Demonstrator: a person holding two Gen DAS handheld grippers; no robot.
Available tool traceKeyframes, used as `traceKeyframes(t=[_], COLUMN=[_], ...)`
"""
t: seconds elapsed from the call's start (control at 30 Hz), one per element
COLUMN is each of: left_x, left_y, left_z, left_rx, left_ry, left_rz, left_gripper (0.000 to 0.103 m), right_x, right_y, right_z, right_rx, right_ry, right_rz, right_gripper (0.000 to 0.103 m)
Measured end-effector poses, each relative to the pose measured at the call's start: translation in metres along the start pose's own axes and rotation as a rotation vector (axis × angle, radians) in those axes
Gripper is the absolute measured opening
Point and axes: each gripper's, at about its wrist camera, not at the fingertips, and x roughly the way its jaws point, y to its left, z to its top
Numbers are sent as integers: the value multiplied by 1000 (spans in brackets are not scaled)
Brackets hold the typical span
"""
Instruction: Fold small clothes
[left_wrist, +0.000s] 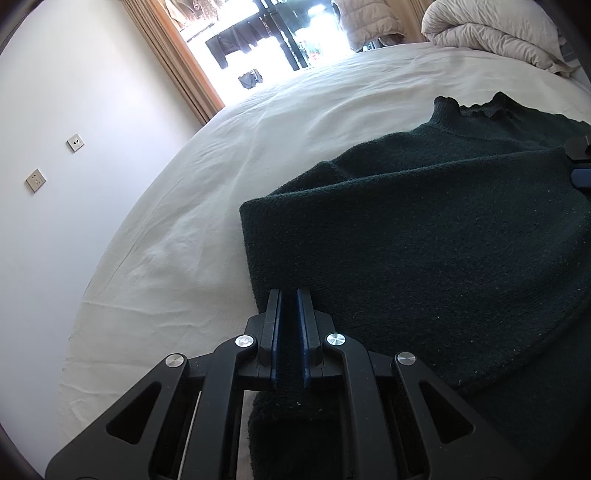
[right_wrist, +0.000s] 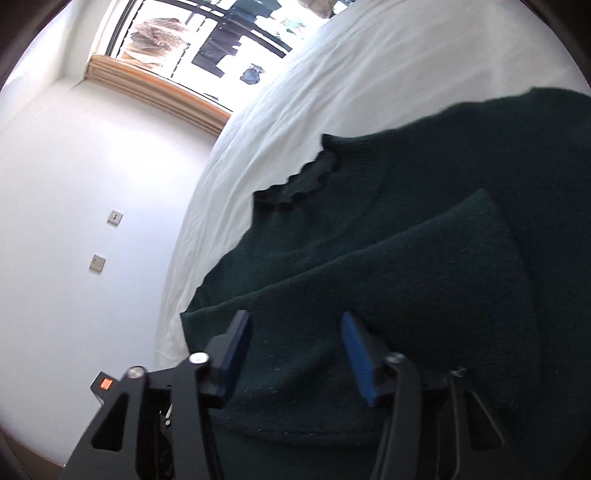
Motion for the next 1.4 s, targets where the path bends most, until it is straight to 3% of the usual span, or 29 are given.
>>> traceKeyframes(t=[0.07, 0.1, 0.2, 0.23, 0.3, 0.37, 0.5, 0.6, 0.7, 1.0, 1.1, 1.17, 1.4], left_x=[0, 0, 0, 0, 0, 0, 0, 0, 0, 0, 0, 0, 0], left_y=[0, 1, 1, 2, 2, 1, 2, 0, -2, -3, -3, -3, -3], left_z=[0, 0, 0, 0, 1, 1, 1, 1, 2, 2, 2, 2, 2], left_rx=[-2, -3, -8, -9, -10, -9, -7, 0, 9, 8, 9, 8, 6], left_ry=[0, -1, 0, 0, 0, 0, 0, 0, 1, 1, 1, 1, 1], left_rz=[-1, -2, -7, -8, -8, -7, -4, 6, 18, 20, 20, 20, 18], left_gripper=[8, 8, 8, 8, 8, 8, 8, 8, 8, 8, 8, 8, 8], right_x=[-19, -35, -101, -126, -190, -253, -352, -396, -411, -405, -401, -398, -384], right_y=[-21, -31, -70, -84, -118, -152, -229, -268, -285, -302, -315, -321, -268], right_z=[6, 6, 7, 5, -3, -16, -55, -82, -86, -39, -32, -31, -8], right_rx=[56, 72, 146, 193, 274, 363, 610, 727, 747, 733, 757, 778, 605], right_ry=[-4, -33, -171, -223, -359, -497, -693, -794, -839, -807, -809, -802, -763], right_rz=[69, 49, -21, -21, 15, -36, -103, -91, -97, -149, -136, -133, -295], right_gripper=[21, 21, 32, 46, 50, 63, 63, 60, 60, 57, 33, 10, 9])
